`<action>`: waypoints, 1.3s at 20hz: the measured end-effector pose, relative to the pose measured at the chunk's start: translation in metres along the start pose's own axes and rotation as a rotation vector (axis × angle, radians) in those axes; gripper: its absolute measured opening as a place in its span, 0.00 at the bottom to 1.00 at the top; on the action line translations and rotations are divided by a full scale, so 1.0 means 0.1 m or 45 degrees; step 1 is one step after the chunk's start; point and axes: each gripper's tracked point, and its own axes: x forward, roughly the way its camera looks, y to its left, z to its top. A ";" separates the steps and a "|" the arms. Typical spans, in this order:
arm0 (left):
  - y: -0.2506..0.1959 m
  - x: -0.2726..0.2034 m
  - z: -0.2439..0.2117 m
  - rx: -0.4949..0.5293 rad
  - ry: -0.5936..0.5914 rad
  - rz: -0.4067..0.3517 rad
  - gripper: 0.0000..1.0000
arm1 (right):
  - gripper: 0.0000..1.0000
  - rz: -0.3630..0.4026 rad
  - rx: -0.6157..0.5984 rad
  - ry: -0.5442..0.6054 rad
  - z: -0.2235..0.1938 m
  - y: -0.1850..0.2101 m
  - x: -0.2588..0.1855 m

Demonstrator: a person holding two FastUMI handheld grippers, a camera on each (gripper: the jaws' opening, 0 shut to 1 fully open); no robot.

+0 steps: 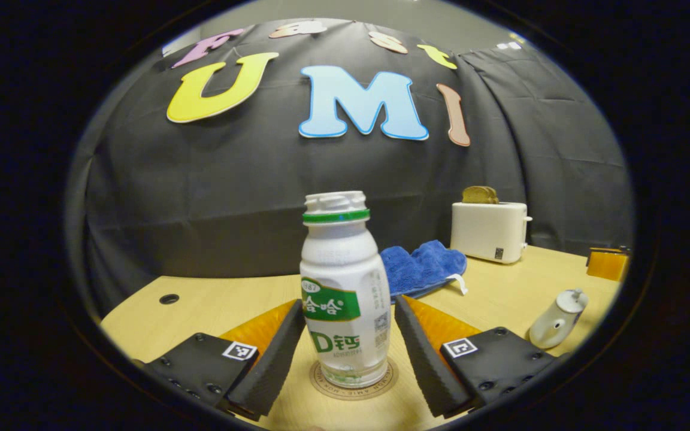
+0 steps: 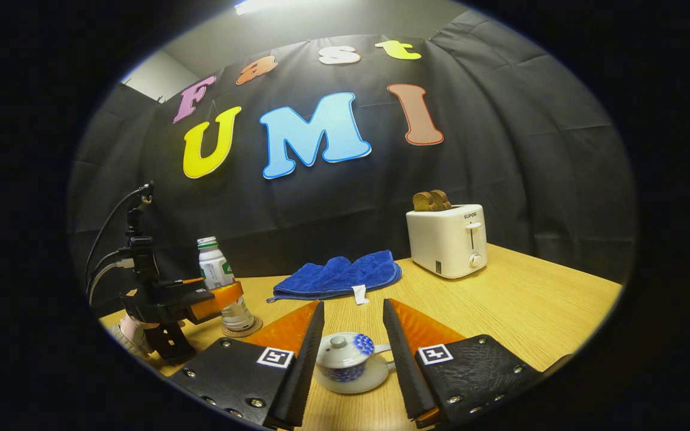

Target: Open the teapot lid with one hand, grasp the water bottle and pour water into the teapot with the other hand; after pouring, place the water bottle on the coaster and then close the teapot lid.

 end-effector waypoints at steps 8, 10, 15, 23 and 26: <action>0.03 -0.17 0.04 0.018 -0.037 0.047 1.00 | 0.61 0.006 0.003 -0.002 0.00 0.01 0.00; 0.05 -0.19 0.01 0.014 -0.040 0.059 0.96 | 0.61 0.004 0.002 -0.002 0.00 0.00 0.00; 0.10 -0.31 -0.05 0.018 -0.034 0.098 1.00 | 0.61 0.011 0.002 -0.005 0.01 0.02 0.00; -0.05 -0.90 0.03 0.016 -0.092 0.158 1.00 | 0.61 0.027 0.001 -0.059 0.13 0.07 -0.08; -0.18 -1.20 0.13 0.029 -0.132 0.176 1.00 | 0.61 0.005 -0.027 -0.098 0.15 0.07 -0.21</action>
